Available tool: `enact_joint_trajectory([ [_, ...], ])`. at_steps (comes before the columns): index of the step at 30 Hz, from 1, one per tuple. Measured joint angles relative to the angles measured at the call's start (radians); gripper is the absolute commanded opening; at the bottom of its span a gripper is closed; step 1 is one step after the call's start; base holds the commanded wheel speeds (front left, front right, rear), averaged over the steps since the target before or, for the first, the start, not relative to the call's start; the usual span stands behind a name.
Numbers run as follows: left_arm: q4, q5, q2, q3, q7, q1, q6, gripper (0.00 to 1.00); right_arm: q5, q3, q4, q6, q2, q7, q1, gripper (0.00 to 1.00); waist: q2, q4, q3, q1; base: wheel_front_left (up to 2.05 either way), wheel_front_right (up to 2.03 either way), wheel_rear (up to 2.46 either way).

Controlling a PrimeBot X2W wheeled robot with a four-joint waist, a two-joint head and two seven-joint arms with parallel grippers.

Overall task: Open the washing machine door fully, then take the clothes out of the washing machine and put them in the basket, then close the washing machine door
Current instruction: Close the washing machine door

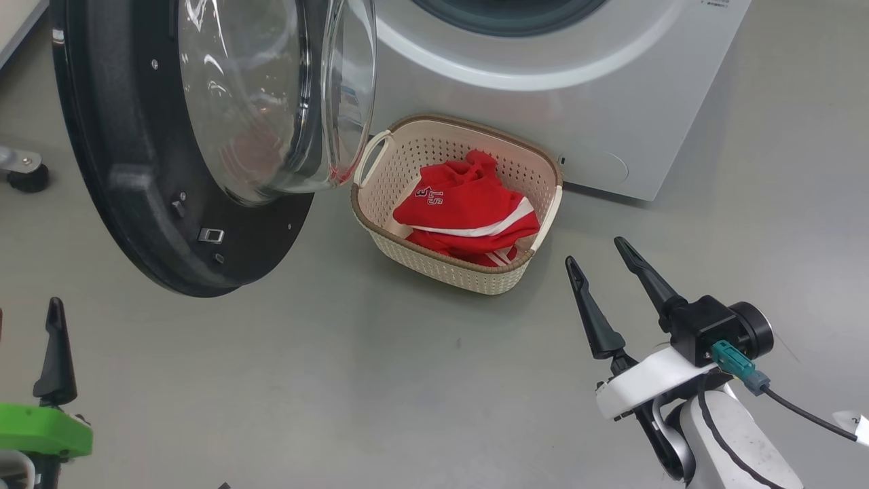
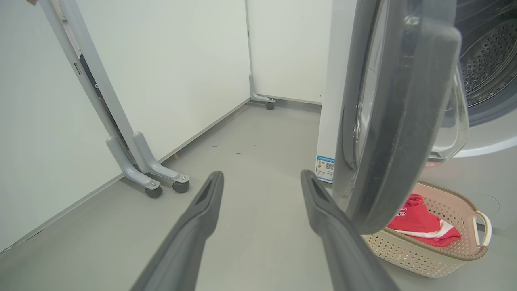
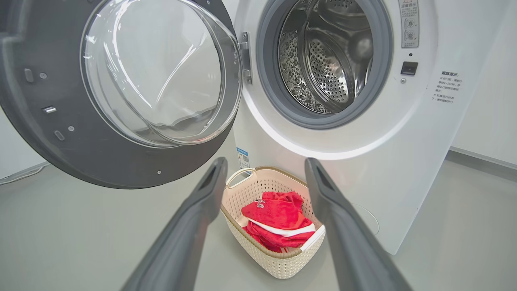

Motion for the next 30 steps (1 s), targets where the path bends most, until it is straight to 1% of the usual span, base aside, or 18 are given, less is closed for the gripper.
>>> enact_joint_trajectory([
  [9, 0.003, 0.000, 0.000, -0.001, 0.000, 0.000, 0.000, 1.00, 0.000, -0.001, -0.001, 0.000, 0.000, 0.000, 0.000, 1.00, 0.0000, 0.002, -0.001, 0.0000, 0.00, 0.00, 0.00],
  [10, 0.003, -0.001, 0.000, -0.002, 0.000, 0.000, 0.000, 0.81, 0.000, -0.001, -0.001, 0.000, 0.000, 0.000, 0.000, 1.00, 0.0000, 0.002, -0.001, 0.0000, 0.00, 0.00, 0.00],
  [11, 0.003, -0.002, 0.000, -0.004, 0.000, 0.000, 0.000, 0.34, 0.000, -0.001, -0.001, 0.000, 0.000, 0.000, 0.000, 1.00, 0.0000, 0.002, -0.001, 0.0000, 0.00, 0.00, 0.00],
  [12, 0.003, -0.002, 0.000, -0.006, 0.000, 0.000, 0.000, 0.00, 0.000, -0.001, -0.002, 0.000, 0.000, 0.000, 0.000, 1.00, 0.0000, 0.001, 0.000, 0.0000, 0.00, 0.00, 0.00],
  [20, -0.003, -0.006, 0.000, -0.003, 0.000, -0.001, 0.000, 0.00, 0.000, -0.001, -0.002, 0.000, 0.001, 0.000, 0.000, 1.00, 0.0000, 0.000, 0.004, 0.0000, 0.00, 0.00, 0.00],
  [24, -0.012, -0.011, 0.009, -0.002, 0.000, -0.004, 0.000, 0.00, 0.000, -0.001, -0.003, -0.001, 0.001, 0.000, 0.000, 1.00, 0.0000, -0.001, 0.008, 0.0000, 0.00, 0.00, 0.00],
  [25, -0.016, -0.023, 0.008, 0.006, 0.000, -0.006, 0.000, 0.00, 0.000, -0.001, -0.003, -0.001, 0.001, 0.000, 0.000, 1.00, 0.0000, -0.002, 0.009, 0.0000, 0.00, 0.00, 0.00],
  [27, -0.022, -0.086, -0.007, 0.028, 0.000, -0.029, 0.000, 0.00, 0.000, 0.000, -0.003, -0.001, 0.001, 0.000, 0.000, 1.00, 0.0000, -0.002, 0.012, -0.0001, 0.00, 0.00, 0.00],
  [30, -0.033, -0.110, -0.001, 0.036, 0.000, -0.060, 0.000, 0.00, 0.000, 0.001, -0.003, -0.001, 0.001, 0.000, 0.000, 1.00, 0.0000, -0.003, 0.015, -0.0001, 0.00, 0.00, 0.00],
])
